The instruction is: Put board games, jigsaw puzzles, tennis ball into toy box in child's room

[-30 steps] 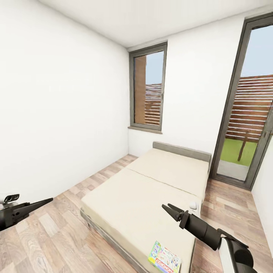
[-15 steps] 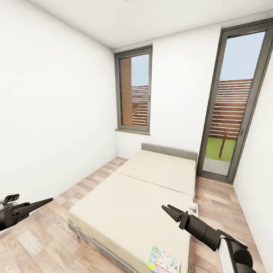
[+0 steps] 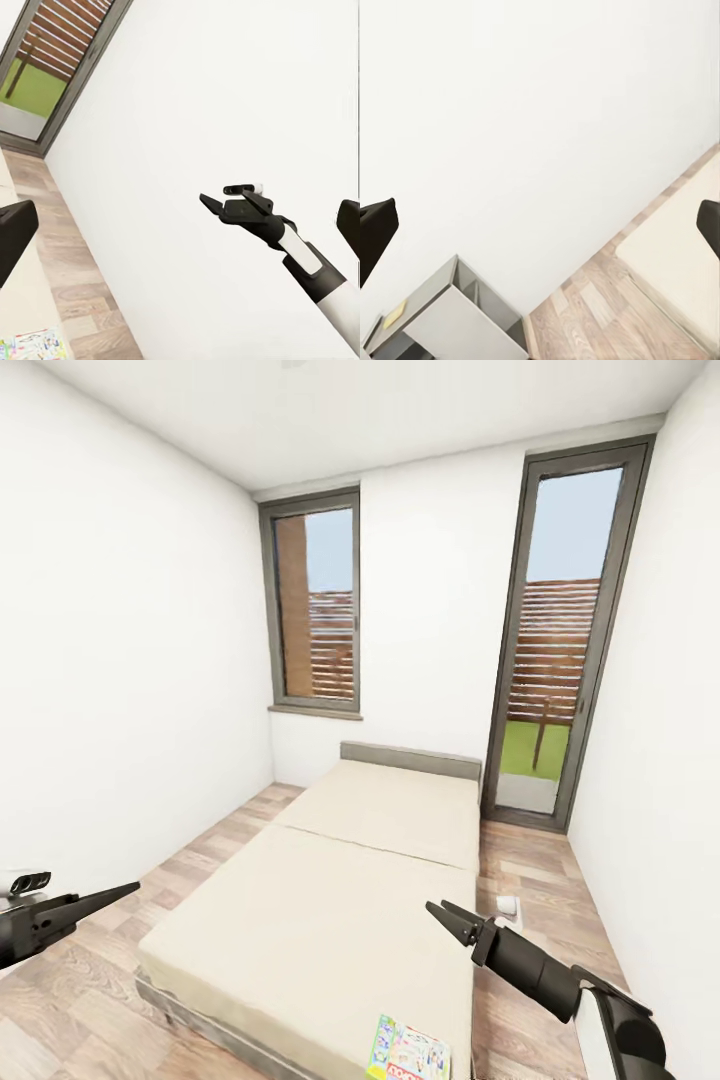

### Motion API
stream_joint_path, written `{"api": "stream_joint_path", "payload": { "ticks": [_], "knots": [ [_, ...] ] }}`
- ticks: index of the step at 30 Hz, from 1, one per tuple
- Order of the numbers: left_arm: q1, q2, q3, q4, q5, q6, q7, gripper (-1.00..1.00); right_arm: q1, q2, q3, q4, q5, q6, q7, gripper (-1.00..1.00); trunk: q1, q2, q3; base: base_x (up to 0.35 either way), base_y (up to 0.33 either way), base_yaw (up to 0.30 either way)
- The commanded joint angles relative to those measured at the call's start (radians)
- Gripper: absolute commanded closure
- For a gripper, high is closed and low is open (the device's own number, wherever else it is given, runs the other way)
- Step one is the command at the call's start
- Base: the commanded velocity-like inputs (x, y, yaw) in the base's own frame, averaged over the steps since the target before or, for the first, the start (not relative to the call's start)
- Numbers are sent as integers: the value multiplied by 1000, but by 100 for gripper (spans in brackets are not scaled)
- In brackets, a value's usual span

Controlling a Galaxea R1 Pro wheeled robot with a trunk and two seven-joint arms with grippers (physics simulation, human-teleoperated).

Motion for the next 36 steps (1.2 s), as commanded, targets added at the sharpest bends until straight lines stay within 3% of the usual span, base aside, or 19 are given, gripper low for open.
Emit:
{"api": "stream_joint_path", "payload": {
  "ticks": [1,24,36],
  "knots": [
    [0,0,0,0,-1,11,-4,-100,-1,0,-2,0,-2,7,3,-100,0,-1,0,4,4,-255],
    [0,0,0,0,-1,11,-4,-100,-1,2,-2,2,-2,7,3,-100,0,-1,22,1,1,-254],
    [0,0,0,0,-1,11,-4,-100,-1,4,-2,2,-2,6,3,-100,0,-1,25,0,0,-66]
  ]
}}
